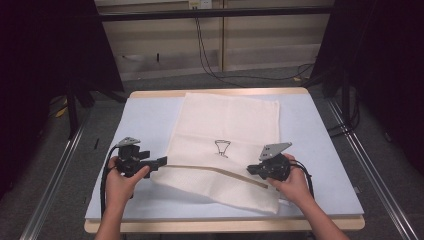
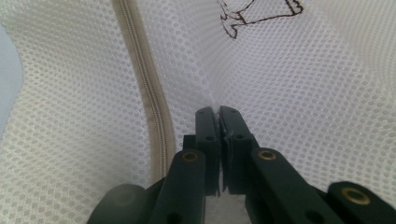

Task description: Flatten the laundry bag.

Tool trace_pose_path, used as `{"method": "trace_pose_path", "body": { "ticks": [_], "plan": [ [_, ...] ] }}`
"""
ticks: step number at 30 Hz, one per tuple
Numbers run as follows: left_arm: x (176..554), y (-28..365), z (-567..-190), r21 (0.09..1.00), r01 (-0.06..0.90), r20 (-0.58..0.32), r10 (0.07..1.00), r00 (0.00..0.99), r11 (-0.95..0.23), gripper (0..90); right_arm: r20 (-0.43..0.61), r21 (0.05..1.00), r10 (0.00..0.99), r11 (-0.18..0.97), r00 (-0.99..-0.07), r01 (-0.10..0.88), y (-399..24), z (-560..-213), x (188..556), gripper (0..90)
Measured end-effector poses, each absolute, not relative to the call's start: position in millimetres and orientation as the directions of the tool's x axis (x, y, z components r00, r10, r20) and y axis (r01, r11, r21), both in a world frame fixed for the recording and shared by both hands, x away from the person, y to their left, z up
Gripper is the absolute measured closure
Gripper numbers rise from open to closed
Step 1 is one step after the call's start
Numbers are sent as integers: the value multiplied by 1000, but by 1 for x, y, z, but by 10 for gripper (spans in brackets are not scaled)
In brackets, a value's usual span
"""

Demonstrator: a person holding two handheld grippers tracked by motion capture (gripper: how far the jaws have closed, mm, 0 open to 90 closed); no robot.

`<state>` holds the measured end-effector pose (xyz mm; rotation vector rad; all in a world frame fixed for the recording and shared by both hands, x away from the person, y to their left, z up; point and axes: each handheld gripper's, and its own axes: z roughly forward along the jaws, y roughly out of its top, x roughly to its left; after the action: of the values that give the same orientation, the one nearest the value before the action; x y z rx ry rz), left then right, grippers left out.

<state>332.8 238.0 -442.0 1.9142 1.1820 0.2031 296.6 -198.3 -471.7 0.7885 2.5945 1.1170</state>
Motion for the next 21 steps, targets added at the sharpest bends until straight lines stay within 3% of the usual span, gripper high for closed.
{"method": "trace_pose_path", "body": {
  "ticks": [5,14,21],
  "plan": [
    [337,229,-447,724,658,-283,781,556,-206,242,40,734,573,539,-819,413,-204,-472,292,819],
    [346,226,-460,699,678,-262,799,541,-229,282,57,776,688,425,-724,465,-221,-467,289,529],
    [354,222,-471,666,696,-222,820,528,-268,326,51,772,737,399,-674,495,-233,-469,288,479]
  ]
}}
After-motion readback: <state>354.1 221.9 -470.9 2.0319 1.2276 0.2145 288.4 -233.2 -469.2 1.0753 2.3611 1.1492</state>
